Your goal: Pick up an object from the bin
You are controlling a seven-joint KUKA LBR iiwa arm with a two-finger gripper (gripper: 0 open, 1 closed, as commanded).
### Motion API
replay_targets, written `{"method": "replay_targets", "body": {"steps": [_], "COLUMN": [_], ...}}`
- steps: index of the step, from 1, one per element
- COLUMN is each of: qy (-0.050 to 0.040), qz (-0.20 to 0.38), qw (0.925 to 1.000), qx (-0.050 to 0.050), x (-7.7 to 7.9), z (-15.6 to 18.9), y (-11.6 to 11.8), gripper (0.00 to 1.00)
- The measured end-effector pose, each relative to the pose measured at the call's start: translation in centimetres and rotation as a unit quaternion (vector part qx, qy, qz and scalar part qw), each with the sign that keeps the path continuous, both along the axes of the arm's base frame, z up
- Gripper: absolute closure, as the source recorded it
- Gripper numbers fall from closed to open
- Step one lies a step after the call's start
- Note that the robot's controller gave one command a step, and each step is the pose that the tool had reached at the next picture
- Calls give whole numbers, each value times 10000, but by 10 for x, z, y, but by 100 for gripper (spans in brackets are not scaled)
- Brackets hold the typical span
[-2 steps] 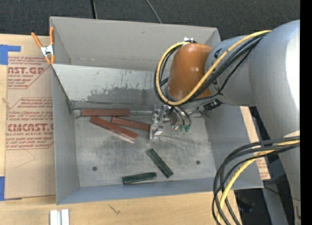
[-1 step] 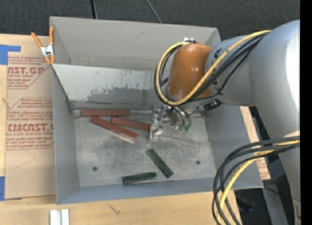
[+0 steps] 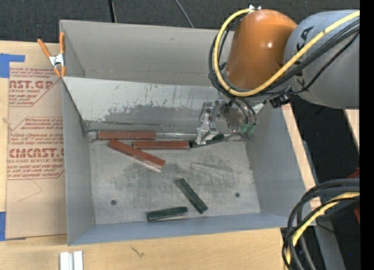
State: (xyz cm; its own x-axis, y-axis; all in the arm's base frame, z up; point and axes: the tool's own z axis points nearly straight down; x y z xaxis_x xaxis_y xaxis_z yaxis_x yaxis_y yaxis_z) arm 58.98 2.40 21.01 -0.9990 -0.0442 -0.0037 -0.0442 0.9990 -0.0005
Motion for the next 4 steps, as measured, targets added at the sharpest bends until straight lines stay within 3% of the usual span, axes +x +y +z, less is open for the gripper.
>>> {"method": "replay_targets", "body": {"steps": [1, 2, 3, 4], "qy": [4, 17, 13, -65], "qz": [-1, -306, -305, -91], "qw": [10000, 9995, 9995, 9999], "qx": [1, 9, 9, 12], "x": [0, -11, -10, 5], "z": [0, -71, -71, -132], "y": [0, 3, 3, 35], "gripper": [100, 0, 0, 100]}}
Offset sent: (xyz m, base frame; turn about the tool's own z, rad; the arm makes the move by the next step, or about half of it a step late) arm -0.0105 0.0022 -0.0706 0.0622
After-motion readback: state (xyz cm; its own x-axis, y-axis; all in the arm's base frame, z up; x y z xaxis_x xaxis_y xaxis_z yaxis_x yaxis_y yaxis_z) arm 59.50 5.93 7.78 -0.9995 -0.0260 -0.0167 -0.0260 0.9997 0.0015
